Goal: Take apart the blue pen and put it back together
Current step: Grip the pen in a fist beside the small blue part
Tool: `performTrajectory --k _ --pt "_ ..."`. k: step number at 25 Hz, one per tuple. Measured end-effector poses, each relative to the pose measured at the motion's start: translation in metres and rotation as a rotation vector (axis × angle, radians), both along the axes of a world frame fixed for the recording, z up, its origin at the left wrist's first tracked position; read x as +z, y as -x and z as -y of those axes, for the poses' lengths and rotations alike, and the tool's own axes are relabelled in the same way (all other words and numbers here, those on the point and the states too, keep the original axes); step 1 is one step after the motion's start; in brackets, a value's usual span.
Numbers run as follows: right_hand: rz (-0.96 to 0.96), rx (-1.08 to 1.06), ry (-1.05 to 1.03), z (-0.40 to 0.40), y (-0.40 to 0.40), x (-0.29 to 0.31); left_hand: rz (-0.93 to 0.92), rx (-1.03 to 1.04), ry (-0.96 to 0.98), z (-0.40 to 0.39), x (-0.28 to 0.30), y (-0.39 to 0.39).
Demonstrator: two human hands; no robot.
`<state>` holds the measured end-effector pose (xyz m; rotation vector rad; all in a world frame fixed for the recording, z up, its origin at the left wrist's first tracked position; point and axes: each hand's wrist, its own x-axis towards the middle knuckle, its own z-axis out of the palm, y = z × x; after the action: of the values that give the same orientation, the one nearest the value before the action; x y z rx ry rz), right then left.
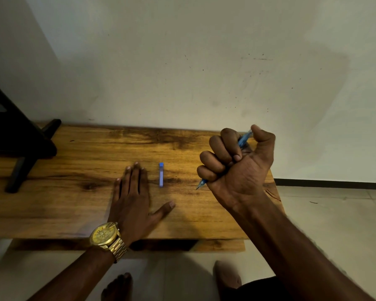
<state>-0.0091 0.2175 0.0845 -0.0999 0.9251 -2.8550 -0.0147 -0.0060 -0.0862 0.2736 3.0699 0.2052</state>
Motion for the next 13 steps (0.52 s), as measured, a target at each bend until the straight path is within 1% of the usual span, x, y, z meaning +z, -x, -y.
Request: performTrajectory --k 3,8,13 --pt "-0.006 -0.016 -0.001 -0.0018 0.0008 0.0001 0.004 -0.004 -0.011 0.0 0.0006 0.0001" --pt "0.025 -0.006 0.078 -0.0023 0.0001 -0.0014 0.008 -0.003 -0.01 -0.0003 0.0018 -0.0003" --pt "-0.014 -0.037 0.101 -0.0043 0.0003 -0.0002 0.011 -0.003 -0.014 -0.0012 0.0023 0.0003"
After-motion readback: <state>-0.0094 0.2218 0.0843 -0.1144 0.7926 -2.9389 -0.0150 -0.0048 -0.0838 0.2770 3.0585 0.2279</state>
